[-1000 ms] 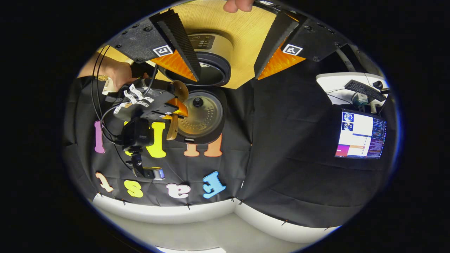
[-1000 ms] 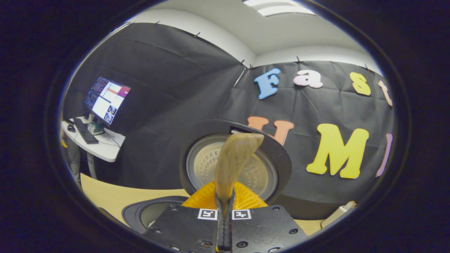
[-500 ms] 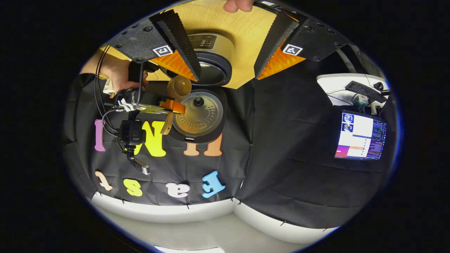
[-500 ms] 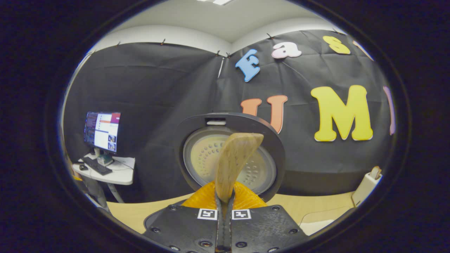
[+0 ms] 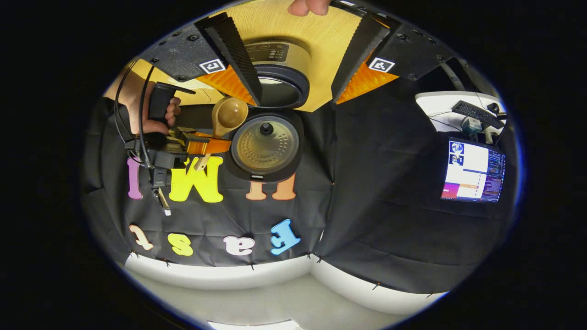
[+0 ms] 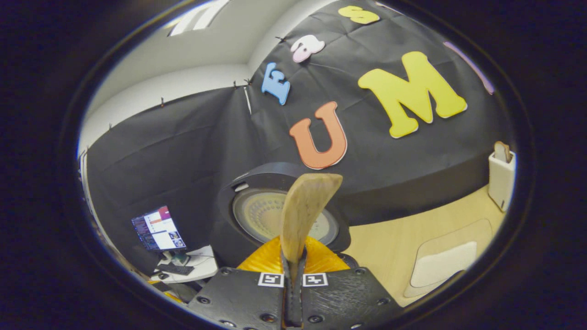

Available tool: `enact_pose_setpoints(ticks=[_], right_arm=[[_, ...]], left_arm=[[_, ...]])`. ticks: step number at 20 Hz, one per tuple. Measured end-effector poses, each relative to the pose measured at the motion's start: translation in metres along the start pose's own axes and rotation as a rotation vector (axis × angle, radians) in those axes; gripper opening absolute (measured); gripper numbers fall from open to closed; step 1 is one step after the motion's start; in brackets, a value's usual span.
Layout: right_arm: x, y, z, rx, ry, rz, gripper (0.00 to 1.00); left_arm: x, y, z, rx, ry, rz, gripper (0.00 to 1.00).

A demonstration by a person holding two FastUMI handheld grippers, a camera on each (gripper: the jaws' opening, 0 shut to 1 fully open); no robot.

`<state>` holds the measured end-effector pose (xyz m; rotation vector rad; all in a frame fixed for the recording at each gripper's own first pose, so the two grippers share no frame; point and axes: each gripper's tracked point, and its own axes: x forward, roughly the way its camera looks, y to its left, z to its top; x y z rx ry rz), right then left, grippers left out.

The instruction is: Close the left gripper, press the button to open the rice cooker; take a wooden spoon from the chopstick holder with the right hand, scoop a spoonful of rice and pour it into the rice cooker, then put the wooden spoon back into the chopstick holder.

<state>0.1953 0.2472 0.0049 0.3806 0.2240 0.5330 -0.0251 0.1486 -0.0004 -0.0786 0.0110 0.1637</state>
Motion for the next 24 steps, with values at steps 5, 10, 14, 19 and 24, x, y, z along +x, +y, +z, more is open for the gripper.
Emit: enact_pose_setpoints(ticks=[5,10,14,19,24], right_arm=[[-0.065,-0.046,0.025,0.028,-0.068,-0.071,0.0],[-0.142,-0.092,0.047,0.038,-0.149,-0.153,0.0],[-0.194,-0.138,0.052,0.068,-0.169,-0.224,0.0],[-0.24,-0.189,0.049,0.135,-0.2,-0.282,0.0],[-0.267,-0.222,0.035,0.137,-0.196,-0.329,0.0]], left_arm=[[-0.001,-0.026,0.0,0.033,-0.011,-0.044,0.96],[0.0,-0.055,-0.001,0.03,-0.019,-0.081,0.97],[-0.002,-0.085,0.0,-0.014,-0.026,-0.126,0.97],[0.003,-0.113,0.007,0.01,-0.017,-0.162,0.97],[0.02,-0.132,0.025,0.065,-0.022,-0.183,0.97]])
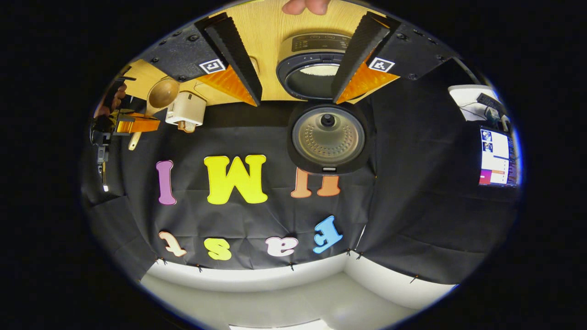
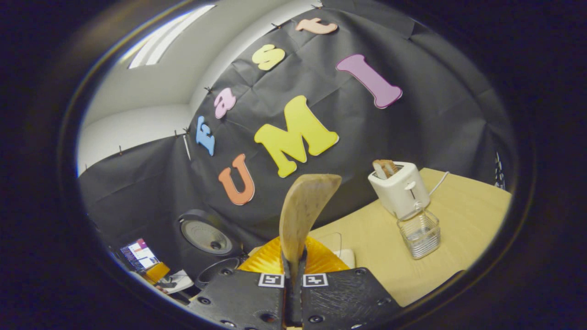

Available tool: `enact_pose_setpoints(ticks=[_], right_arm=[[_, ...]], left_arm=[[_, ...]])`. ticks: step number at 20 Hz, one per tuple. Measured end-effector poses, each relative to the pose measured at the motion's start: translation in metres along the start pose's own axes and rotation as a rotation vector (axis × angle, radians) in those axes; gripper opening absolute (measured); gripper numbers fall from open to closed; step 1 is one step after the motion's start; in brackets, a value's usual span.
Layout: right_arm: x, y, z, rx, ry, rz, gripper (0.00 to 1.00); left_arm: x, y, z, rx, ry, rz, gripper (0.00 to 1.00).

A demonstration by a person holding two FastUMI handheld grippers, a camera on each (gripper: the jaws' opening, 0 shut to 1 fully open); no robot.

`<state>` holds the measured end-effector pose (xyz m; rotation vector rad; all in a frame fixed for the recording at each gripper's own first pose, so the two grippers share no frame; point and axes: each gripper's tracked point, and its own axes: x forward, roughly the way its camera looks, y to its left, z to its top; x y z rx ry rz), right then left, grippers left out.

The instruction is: Close the left gripper, press the button to open the rice cooker; take a wooden spoon from the chopstick holder with the right hand, scoop a spoonful of rice and pour it into the rice cooker, then put the wooden spoon back into the chopstick holder.

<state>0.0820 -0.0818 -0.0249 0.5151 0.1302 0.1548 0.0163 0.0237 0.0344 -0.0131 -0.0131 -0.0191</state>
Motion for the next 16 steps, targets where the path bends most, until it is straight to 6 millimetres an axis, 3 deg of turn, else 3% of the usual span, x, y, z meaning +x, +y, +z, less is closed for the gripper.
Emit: enact_pose_setpoints(ticks=[4,7,10,13,16], right_arm=[[-0.009,-0.013,0.0,0.027,0.005,0.016,0.0],[-0.013,-0.034,0.013,0.039,-0.015,-0.002,0.0],[-0.011,-0.064,0.046,0.026,-0.071,-0.055,0.0],[0.005,-0.105,0.091,-0.073,-0.17,-0.152,0.0],[0.024,-0.143,0.111,-0.126,-0.208,-0.241,0.0]], left_arm=[[0.012,-0.008,0.008,0.028,0.013,0.001,0.96],[0.017,-0.018,0.015,0.036,0.015,-0.008,0.97],[0.02,-0.028,0.016,0.052,0.013,-0.011,0.96],[0.02,-0.035,0.014,0.053,0.016,-0.008,0.97],[0.016,-0.034,0.013,0.052,0.022,0.013,0.97]])
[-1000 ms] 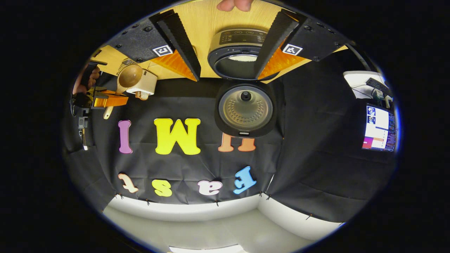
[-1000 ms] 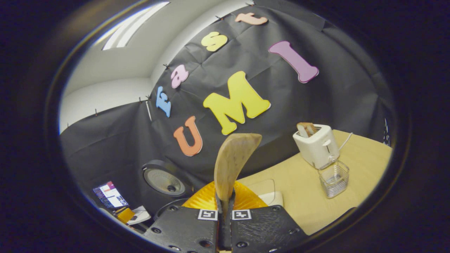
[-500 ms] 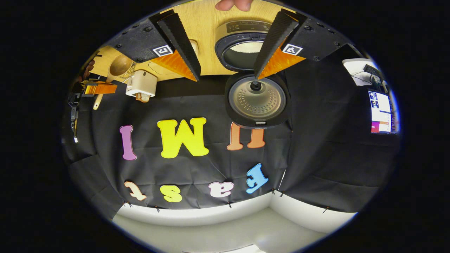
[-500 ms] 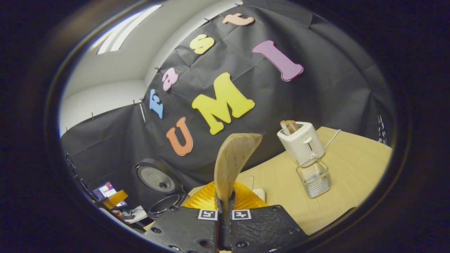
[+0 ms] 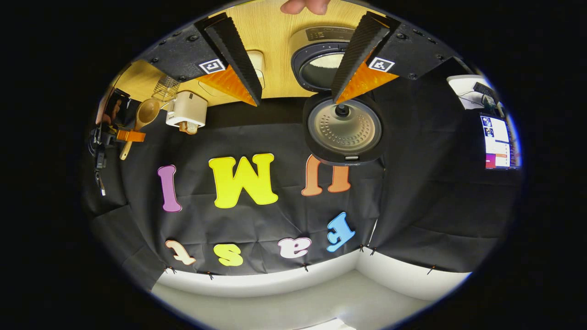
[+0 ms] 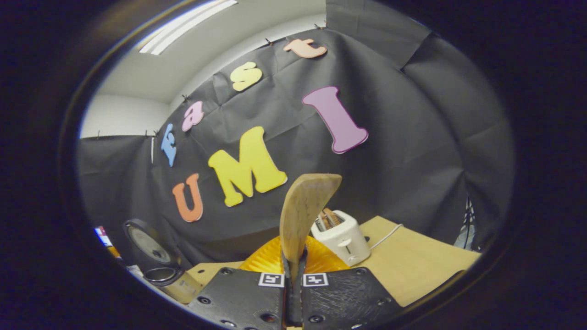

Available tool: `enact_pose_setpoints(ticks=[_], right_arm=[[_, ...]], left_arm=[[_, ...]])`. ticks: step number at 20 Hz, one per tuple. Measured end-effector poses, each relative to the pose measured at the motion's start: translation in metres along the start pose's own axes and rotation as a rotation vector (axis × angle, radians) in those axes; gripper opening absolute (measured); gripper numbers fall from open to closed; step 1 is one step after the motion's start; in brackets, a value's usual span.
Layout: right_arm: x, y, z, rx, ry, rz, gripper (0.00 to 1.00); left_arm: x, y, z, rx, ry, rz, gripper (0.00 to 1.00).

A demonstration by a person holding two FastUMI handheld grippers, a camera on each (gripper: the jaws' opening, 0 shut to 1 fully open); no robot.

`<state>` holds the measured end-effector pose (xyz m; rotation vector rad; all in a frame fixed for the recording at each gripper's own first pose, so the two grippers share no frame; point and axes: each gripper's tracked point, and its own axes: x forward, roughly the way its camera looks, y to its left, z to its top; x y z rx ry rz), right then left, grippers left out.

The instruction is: Close the left gripper, press the button to open the rice cooker; take a wooden spoon from the chopstick holder with the right hand, scoop a spoonful of rice and pour it into the rice cooker, then put the wooden spoon back into the chopstick holder.

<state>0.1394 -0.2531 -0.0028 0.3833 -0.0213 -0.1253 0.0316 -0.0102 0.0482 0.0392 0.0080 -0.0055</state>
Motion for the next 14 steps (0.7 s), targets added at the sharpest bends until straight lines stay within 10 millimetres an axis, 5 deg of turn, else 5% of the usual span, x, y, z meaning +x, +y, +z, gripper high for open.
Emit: enact_pose_setpoints(ticks=[6,14], right_arm=[[0.055,-0.044,-0.038,0.007,0.06,-0.072,0.0],[0.078,-0.063,-0.084,-0.013,0.131,-0.123,0.0]], left_arm=[[-0.004,0.003,0.003,0.014,0.002,0.03,0.97],[-0.007,0.01,-0.005,0.011,0.02,0.048,0.97]])
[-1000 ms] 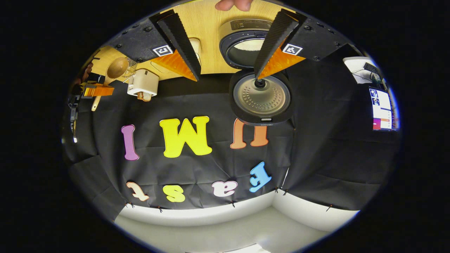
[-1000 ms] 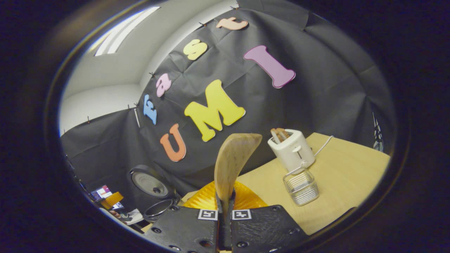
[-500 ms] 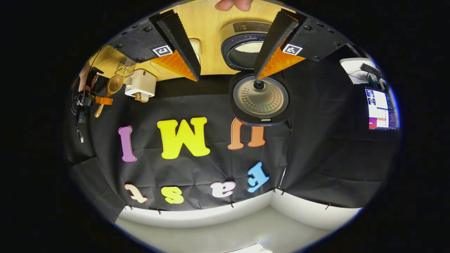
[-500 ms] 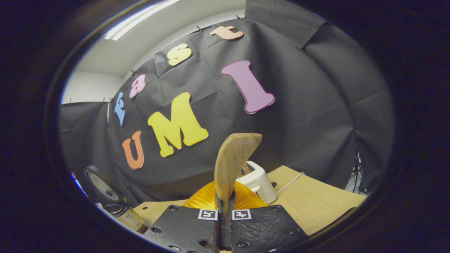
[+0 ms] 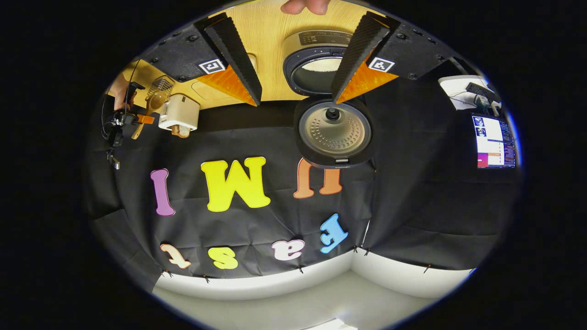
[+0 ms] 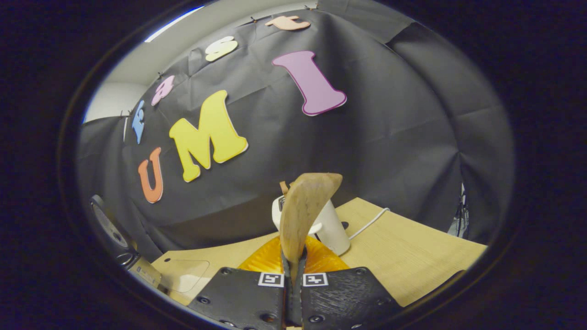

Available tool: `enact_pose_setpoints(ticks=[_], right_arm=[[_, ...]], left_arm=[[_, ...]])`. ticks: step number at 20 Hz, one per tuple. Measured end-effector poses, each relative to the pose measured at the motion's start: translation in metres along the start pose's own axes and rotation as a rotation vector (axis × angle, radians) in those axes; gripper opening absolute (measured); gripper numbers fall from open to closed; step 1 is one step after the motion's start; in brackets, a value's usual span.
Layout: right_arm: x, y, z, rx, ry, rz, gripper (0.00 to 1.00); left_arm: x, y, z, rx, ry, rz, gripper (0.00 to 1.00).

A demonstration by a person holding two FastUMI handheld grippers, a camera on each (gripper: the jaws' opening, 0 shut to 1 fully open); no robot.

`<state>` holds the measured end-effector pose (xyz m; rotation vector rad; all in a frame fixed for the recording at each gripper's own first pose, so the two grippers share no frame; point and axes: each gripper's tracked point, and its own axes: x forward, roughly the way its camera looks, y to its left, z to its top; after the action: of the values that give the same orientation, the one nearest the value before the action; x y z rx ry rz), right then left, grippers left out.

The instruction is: Close the left gripper, press the button to open the rice cooker; take a wooden spoon from the chopstick holder with the right hand, scoop a spoonful of rice and pour it into the rice cooker, then put the wooden spoon back into the chopstick holder.

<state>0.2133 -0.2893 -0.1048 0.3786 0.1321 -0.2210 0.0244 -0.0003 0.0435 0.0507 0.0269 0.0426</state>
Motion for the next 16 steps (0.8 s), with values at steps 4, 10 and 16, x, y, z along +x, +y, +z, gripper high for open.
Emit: enact_pose_setpoints(ticks=[4,10,16], right_arm=[[0.004,0.002,-0.009,-0.021,0.018,-0.014,0.0],[0.008,0.004,-0.021,-0.047,0.04,-0.03,0.0],[0.008,0.002,-0.02,-0.036,0.049,-0.041,0.1]], left_arm=[[0.0,0.002,0.001,-0.008,-0.005,-0.003,0.97],[-0.003,0.008,-0.005,-0.019,-0.001,-0.001,0.97],[-0.002,0.014,-0.007,-0.027,0.001,0.005,0.97]])
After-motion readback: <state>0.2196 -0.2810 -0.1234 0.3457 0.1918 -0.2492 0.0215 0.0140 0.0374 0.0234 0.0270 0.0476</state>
